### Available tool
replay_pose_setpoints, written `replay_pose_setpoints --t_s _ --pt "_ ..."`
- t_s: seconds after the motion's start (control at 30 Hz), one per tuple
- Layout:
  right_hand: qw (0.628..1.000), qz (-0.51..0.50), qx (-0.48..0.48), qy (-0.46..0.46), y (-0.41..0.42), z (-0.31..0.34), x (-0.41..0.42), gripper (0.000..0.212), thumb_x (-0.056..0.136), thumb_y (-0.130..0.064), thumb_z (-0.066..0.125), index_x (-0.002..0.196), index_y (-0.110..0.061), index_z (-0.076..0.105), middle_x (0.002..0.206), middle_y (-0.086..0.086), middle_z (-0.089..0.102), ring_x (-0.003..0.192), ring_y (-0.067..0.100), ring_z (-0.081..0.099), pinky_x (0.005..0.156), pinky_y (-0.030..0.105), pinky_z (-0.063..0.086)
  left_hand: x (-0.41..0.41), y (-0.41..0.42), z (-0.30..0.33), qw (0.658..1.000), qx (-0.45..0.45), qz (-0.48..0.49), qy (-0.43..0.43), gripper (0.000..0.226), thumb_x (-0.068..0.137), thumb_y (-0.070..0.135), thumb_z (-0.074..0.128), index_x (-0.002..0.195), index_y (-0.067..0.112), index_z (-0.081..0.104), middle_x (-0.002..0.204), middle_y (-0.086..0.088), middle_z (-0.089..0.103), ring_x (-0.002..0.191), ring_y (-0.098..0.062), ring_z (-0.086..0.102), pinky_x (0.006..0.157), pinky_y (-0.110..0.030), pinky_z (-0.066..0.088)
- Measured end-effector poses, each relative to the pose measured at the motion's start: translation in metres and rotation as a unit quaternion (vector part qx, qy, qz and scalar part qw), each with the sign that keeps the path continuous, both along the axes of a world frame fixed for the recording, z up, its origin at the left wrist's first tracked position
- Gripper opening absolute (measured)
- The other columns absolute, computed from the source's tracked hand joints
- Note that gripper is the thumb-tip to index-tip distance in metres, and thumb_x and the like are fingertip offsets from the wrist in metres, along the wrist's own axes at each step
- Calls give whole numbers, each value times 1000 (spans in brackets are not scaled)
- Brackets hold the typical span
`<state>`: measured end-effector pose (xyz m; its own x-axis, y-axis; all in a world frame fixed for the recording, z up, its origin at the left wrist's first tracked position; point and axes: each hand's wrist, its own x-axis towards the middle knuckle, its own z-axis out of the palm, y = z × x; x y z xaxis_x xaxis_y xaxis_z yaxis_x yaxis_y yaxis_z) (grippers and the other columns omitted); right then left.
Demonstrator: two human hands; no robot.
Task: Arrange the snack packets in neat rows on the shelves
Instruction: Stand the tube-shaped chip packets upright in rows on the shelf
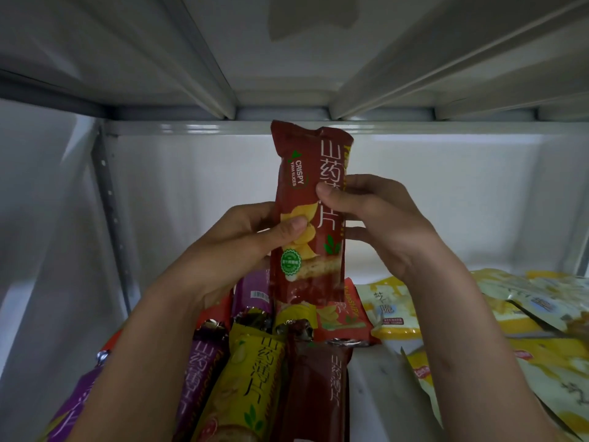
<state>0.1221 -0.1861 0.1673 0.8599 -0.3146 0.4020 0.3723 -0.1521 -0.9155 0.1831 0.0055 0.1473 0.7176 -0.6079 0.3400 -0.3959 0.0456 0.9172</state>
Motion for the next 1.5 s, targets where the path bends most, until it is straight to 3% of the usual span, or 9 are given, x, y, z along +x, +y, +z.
replay_pose_setpoints --t_s 0.13,0.37,0.53,0.9,1.13,1.27,1.33,1.4,1.5 --pt "1000 0 21 11 1 0 1 47 95 -57 62 116 -17 74 96 -8 79 87 14 76 71 30 58 2 2 -1 1000 4 1 -12 34 85 30 70 117 19 76 111 2 80 104 -16 77 81 -26 63" --pt "1000 -21 -3 -9 4 -1 -2 34 97 -39 70 102 -6 77 88 -3 80 73 8 74 59 20 56 0 -6 3 998 -33 30 35 44 89 56 63 111 21 79 111 2 80 106 -20 76 100 -44 57" --pt "998 -25 -50 6 9 0 -2 37 95 -46 69 104 -11 78 91 -5 81 78 7 76 65 21 57 3 -14 1 987 -120 97 47 31 99 42 64 108 16 78 105 1 81 97 -20 78 91 -44 62" --pt "991 -62 -70 -93 6 0 -38 18 97 -25 72 105 -11 79 99 5 80 93 18 77 83 35 62 -18 -19 13 984 -171 22 54 22 94 36 67 112 22 66 96 4 78 92 -20 76 76 -35 61" --pt "992 -54 -61 101 -27 -36 -79 29 101 -36 63 105 -11 79 99 5 81 90 20 77 76 31 58 -58 -52 -41 991 -43 121 42 33 91 49 76 108 21 67 107 3 78 97 -14 77 95 -46 60" --pt "975 -65 -40 207 -46 -78 -87 32 102 -35 64 104 -5 77 104 13 79 84 22 70 88 41 57 -67 -56 -61 981 146 124 -15 35 97 53 65 109 20 62 107 6 74 86 4 67 80 -22 54" --pt "969 -67 -40 235 -54 -92 -91 30 102 -33 65 103 -5 76 100 10 80 78 18 69 75 32 56 -73 -51 -64 972 194 132 -22 42 100 52 62 126 21 51 105 11 66 85 8 64 73 -18 49" --pt "964 -62 -51 254 -59 -101 -94 30 102 -32 66 105 -3 75 94 6 79 73 15 70 60 22 55 -74 -43 -67 965 205 164 -24 68 100 52 62 151 15 38 99 9 65 96 -6 66 81 -30 49" --pt "954 -88 -91 271 -66 -110 -92 31 102 -33 66 103 -3 74 100 10 80 86 21 77 63 31 62 -78 -31 -72 961 196 196 -21 76 100 47 64 160 15 29 92 -2 71 91 -7 63 78 -29 46"
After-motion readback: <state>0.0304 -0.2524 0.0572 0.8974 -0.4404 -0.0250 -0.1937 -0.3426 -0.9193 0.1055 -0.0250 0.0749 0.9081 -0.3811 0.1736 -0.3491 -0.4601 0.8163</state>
